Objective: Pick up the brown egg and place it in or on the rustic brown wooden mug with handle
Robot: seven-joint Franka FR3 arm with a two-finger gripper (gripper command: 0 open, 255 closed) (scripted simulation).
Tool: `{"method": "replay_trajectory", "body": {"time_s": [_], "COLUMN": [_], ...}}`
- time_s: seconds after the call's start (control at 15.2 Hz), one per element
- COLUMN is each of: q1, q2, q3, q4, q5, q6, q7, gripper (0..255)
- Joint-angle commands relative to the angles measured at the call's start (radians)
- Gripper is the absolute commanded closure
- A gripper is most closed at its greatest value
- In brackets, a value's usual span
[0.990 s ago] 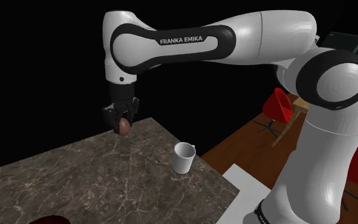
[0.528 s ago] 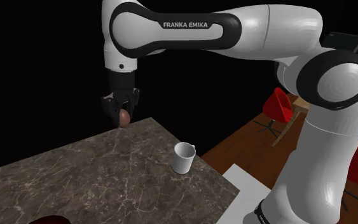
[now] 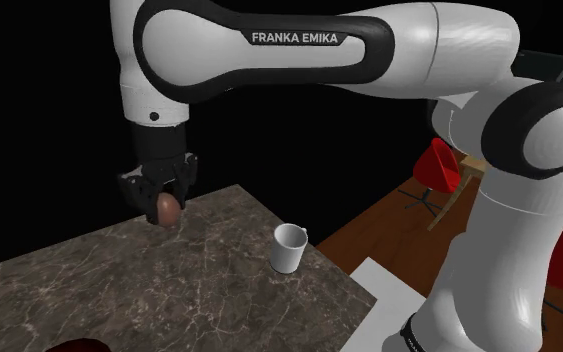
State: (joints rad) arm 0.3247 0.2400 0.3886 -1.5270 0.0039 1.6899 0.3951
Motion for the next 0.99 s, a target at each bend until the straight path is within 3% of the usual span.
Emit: {"method": "replay_trajectory", "body": {"time_s": [0.0,0.46,0.92], "q1": [0.029,0.149,0.301], "q2": [0.012,0.09,0.226], "q3": [0.015,0.065,0.095], "q4": [0.016,0.114,0.302], "q5": [-0.006,-0.042,-0.106], "q6": [-0.002,-0.018,-0.069], "q7": [0.045,0.209,0.369], "gripper": [255,255,255]}}
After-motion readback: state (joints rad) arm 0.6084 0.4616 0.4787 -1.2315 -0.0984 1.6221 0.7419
